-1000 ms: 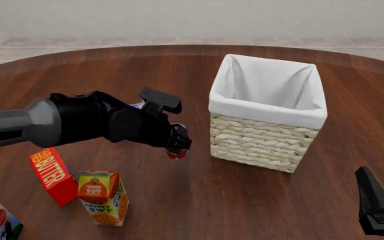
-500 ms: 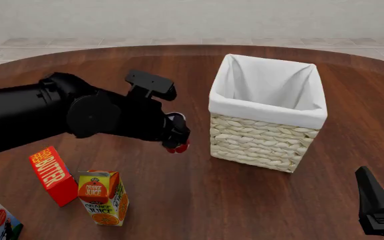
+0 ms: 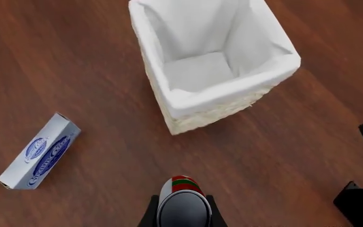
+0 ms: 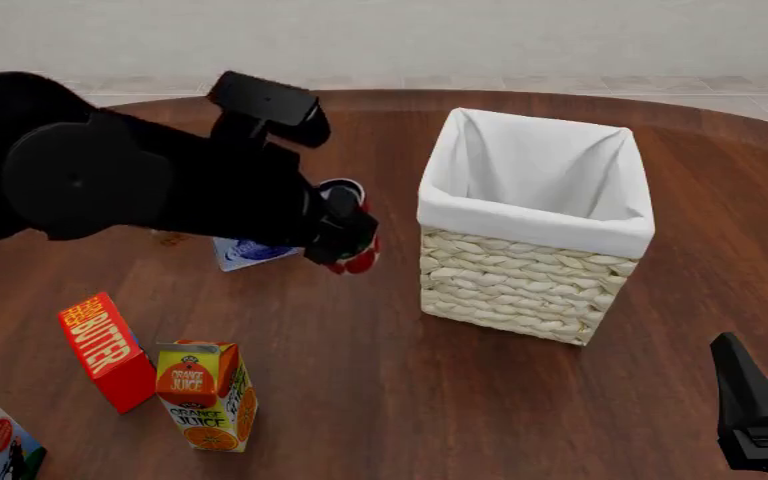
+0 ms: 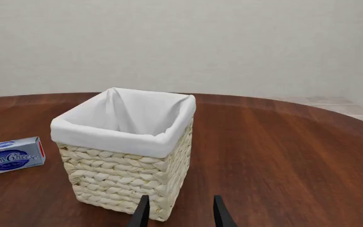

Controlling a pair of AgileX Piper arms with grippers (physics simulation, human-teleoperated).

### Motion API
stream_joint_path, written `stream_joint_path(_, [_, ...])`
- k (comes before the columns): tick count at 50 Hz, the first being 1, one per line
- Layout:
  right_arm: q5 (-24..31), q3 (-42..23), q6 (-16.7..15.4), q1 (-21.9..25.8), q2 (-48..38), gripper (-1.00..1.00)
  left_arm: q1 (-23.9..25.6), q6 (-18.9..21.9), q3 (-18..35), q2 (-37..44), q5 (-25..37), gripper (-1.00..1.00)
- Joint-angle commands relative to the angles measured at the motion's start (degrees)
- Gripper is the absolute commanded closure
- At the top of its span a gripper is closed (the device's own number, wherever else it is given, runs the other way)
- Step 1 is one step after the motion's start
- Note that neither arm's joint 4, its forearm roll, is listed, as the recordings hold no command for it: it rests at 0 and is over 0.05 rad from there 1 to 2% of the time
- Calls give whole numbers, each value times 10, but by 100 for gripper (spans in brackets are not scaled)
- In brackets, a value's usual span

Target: Pick up the tomato sauce, and put it in the basket.

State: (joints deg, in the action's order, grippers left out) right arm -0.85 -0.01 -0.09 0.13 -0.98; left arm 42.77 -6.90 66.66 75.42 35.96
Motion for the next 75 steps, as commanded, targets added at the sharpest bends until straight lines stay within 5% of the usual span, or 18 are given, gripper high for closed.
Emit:
stream_joint_path(1, [0, 0, 0, 0, 0, -100, 7, 11, 21, -30, 27, 100])
stream_joint_path(36, [0, 0, 0, 0, 0, -100, 30, 3, 107, -47, 67, 100])
stream_joint_path(75, [0, 0, 0, 0, 0, -100, 69, -3, 234, 37, 55, 100])
